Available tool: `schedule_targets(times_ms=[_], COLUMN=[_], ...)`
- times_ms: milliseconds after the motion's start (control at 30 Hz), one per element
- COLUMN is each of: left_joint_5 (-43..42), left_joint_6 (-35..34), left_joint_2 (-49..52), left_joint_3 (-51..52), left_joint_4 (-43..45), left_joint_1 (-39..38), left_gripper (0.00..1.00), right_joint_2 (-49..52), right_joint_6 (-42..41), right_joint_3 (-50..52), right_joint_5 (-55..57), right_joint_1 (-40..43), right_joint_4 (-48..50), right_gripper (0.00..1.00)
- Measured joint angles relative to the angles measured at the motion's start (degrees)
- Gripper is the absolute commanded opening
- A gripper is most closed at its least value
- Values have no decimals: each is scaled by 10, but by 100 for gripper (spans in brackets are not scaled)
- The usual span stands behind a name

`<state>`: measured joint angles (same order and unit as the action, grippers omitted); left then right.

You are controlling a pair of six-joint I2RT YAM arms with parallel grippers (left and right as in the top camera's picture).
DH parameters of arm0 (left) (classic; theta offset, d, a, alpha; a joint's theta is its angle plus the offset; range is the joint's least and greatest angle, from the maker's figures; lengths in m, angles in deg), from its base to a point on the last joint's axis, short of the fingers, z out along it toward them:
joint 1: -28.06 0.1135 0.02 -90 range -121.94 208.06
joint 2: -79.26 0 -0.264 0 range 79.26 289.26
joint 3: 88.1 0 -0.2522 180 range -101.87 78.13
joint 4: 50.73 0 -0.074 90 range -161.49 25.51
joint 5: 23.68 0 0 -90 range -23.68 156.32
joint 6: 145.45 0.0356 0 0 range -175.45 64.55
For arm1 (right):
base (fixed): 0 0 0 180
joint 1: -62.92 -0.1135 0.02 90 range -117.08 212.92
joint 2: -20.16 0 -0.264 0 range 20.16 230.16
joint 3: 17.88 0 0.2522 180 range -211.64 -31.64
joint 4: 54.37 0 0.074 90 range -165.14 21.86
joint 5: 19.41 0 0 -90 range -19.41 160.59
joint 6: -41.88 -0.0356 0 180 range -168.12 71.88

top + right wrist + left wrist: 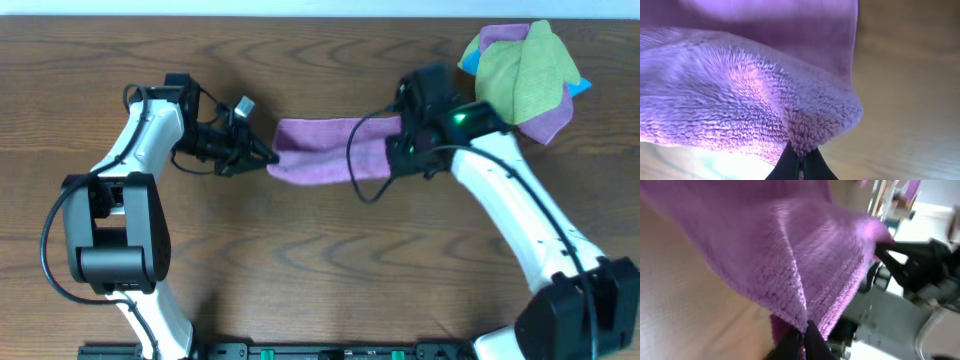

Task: Fold the cloth
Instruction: 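Lower the stretched purple cloth flat onto the table with both grippers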

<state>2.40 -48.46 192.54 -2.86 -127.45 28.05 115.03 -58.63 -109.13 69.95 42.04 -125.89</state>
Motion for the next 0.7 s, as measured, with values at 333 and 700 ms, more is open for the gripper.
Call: schedule_targets(times_ms=[333,700], left_joint_5=[29,29], left_joint_6=[142,191], left_joint_2=[0,0], left_joint_3=[55,204], left_joint_4=[-67,-52], left_joint_1=[0,0], left_gripper=[6,6], right_joint_2=[-40,-136], right_joint_6=[-38,-90], right_joint_3=[152,283], right_joint_5=[-6,-22], right_joint_1=[-7,-33], right_joint_4=[37,49], right_gripper=[1,1])
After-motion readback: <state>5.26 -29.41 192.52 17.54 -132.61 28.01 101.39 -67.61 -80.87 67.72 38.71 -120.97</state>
